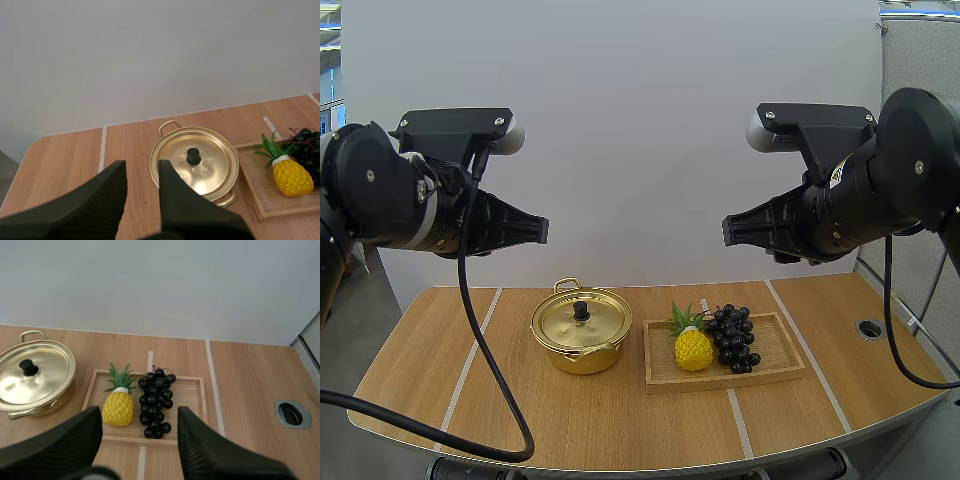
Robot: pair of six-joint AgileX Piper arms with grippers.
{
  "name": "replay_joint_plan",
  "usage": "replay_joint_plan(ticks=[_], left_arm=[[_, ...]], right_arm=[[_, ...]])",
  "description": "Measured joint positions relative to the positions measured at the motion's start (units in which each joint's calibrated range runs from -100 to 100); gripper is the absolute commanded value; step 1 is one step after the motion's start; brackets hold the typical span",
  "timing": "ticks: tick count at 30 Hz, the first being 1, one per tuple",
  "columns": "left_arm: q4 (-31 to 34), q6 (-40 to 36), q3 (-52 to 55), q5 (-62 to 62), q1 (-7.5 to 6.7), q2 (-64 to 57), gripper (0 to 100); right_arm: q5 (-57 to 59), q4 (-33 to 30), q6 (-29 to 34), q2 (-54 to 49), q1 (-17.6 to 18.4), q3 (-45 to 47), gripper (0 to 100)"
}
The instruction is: Open the pot, put the grape inside, and close it
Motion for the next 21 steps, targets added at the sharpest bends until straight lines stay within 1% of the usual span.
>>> replay_joint_plan(ticks=[1,3,7,12,14,17,21], left_arm=[[0.0,0.1,0.0,0.2,0.00,0.0,100],[0.1,1.0,0.0,0.3,0.00,0.0,100],[0.1,5.3,0.0,0.4,0.00,0.0,100],[-0.1,12.0,0.0,0.5,0.00,0.0,100],[-1.4,15.2,0.0,0.5,0.00,0.5,100],[-5.1,20.3,0.0,0.7,0.00,2.1,100],[-9.9,25.7,0.0,0.9,0.00,6.9,100]], right_arm=[[-0.2,0.0,0.0,0.0,0.0,0.0,100],[-0.2,0.0,0.0,0.0,0.0,0.0,100],[-0.2,0.0,0.0,0.0,0.0,0.0,100],[-0.2,0.0,0.0,0.0,0.0,0.0,100],[-0.2,0.0,0.0,0.0,0.0,0.0,100],[-0.2,0.0,0.0,0.0,0.0,0.0,100],[-0.2,0.0,0.0,0.0,0.0,0.0,100]])
